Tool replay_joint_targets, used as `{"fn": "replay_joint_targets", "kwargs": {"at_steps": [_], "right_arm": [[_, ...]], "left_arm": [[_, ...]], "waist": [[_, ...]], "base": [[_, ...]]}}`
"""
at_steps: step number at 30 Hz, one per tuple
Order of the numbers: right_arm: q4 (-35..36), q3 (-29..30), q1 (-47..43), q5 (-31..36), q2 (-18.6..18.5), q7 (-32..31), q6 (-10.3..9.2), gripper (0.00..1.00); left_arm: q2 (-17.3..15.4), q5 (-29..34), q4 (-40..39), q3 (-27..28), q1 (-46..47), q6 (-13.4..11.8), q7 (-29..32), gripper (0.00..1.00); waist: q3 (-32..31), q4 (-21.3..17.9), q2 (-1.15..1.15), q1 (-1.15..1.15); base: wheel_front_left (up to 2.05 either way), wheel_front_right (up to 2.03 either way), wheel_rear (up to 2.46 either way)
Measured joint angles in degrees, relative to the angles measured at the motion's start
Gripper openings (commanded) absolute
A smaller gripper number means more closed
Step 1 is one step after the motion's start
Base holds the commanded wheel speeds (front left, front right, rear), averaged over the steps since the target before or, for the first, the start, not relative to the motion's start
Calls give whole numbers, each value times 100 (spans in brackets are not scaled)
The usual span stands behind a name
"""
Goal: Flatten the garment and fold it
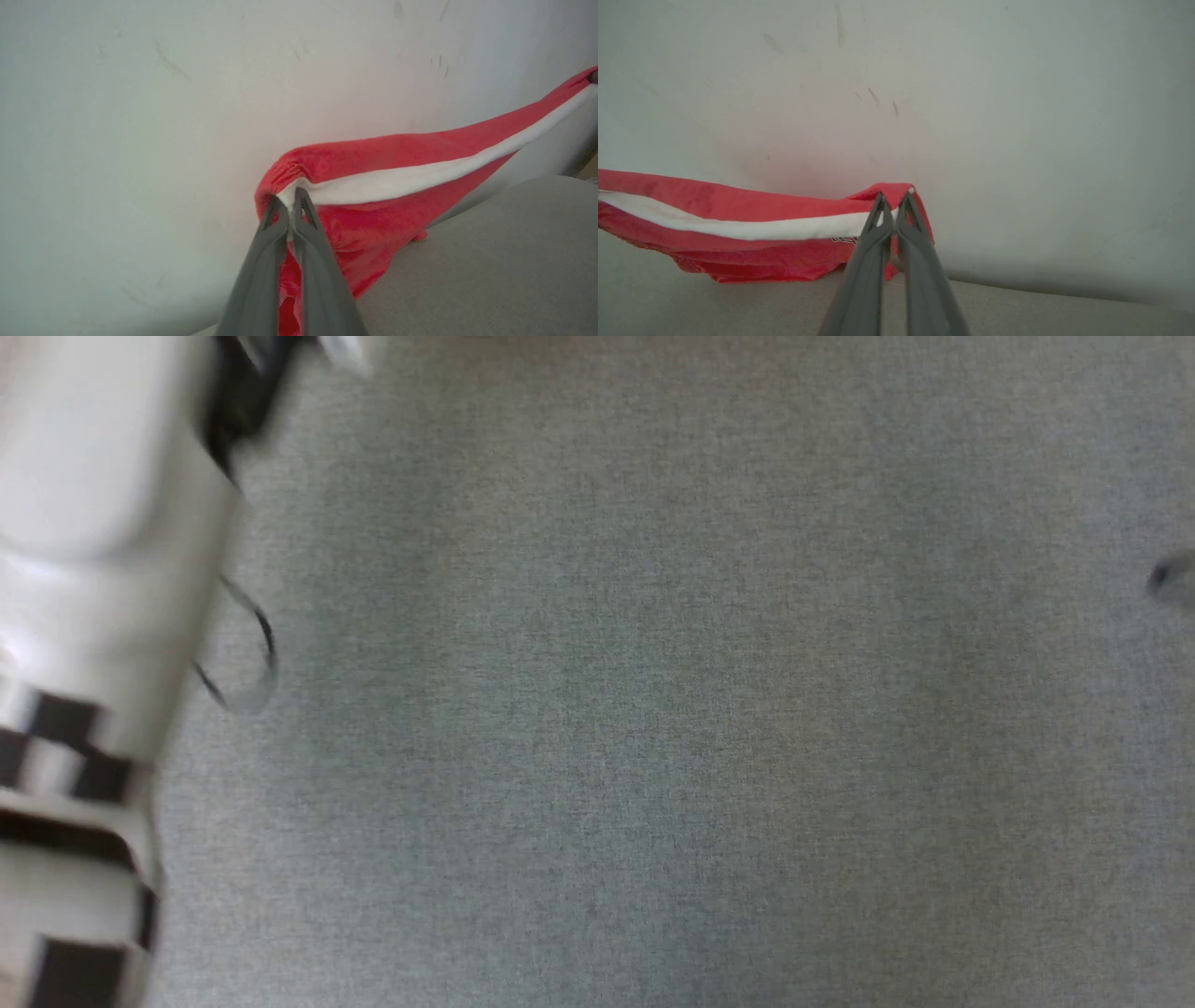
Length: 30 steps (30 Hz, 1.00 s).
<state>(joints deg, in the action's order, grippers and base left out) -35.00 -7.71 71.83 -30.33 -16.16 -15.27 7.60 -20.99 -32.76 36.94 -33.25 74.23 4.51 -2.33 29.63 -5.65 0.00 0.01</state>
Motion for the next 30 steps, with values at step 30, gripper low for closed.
{"fn": "replay_joint_targets", "kwargs": {"at_steps": [30], "right_arm": [[1404, -1343, -5713, -2020, -1806, -1349, -3, 0]], "left_arm": [[-589, -665, -2305, -1093, -6009, -511, -494, 0]], "waist": [[-2484, 195, 0, -3]], "base": [[0, 0, 0]]}}
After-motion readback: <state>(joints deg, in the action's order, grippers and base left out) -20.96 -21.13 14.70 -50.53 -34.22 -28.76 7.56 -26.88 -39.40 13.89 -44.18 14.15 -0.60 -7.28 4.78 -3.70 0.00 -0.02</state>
